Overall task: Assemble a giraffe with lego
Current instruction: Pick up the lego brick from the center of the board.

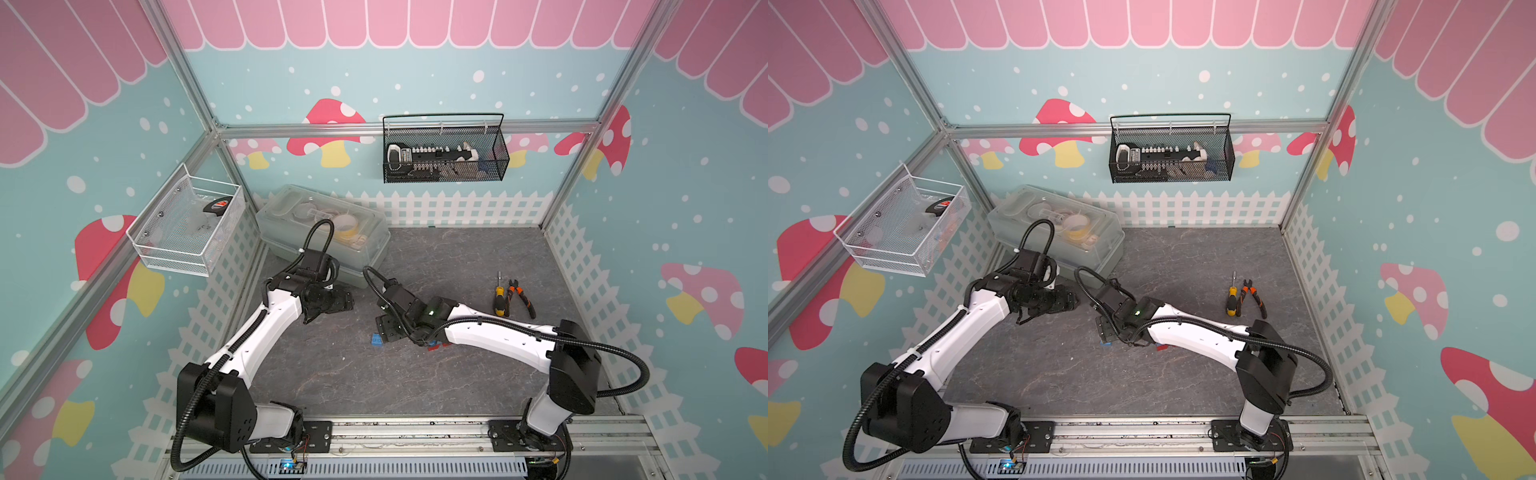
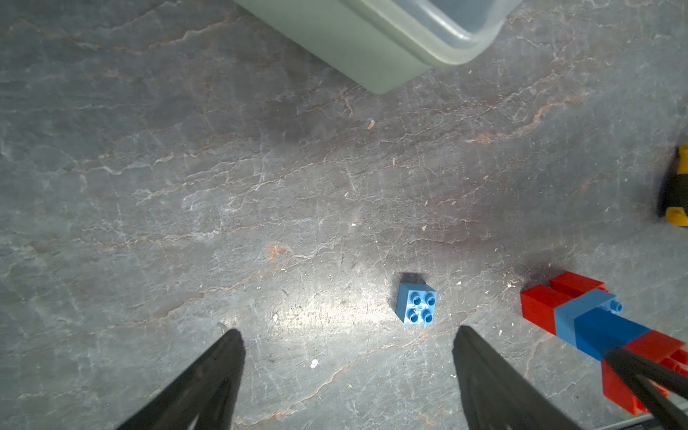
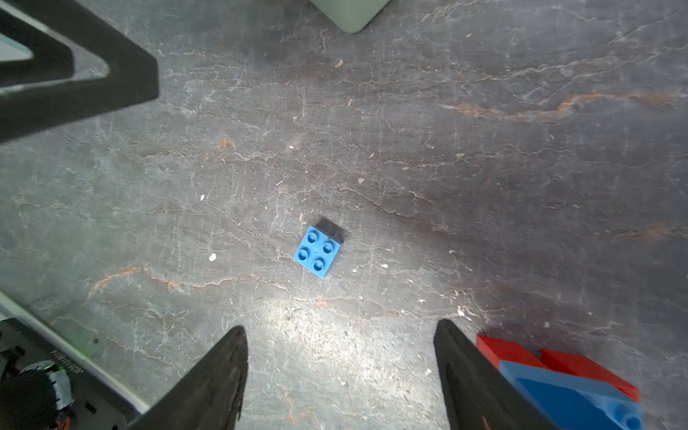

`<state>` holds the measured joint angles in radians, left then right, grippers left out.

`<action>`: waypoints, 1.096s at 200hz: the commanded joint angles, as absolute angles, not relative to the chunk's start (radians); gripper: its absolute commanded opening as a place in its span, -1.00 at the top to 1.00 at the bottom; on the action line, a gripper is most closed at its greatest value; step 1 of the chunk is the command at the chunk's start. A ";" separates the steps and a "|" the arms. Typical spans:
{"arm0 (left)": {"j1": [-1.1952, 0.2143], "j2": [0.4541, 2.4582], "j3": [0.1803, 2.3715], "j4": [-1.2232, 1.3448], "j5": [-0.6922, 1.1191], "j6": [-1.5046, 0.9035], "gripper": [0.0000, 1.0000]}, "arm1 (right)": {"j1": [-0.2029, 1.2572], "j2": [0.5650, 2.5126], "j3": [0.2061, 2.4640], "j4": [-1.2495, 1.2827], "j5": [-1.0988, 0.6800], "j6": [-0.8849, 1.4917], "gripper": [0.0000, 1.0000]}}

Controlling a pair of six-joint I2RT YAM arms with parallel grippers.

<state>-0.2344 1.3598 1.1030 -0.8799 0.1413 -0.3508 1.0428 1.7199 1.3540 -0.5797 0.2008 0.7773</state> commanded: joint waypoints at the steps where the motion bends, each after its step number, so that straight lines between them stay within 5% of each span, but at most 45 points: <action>1: -0.218 1.347 1.050 -0.859 0.201 -0.305 -0.89 | 1.054 1.767 1.381 -0.591 0.244 0.849 -0.56; 219: -0.211 1.282 0.980 -0.811 0.190 -0.319 -0.98 | 1.077 2.074 1.484 -0.471 0.237 1.004 -0.23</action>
<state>-0.2115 1.2919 0.9901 -0.8246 0.1806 -0.3145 1.0679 2.0453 1.4483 -0.4702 0.2348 0.9821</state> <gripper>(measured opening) 0.992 0.625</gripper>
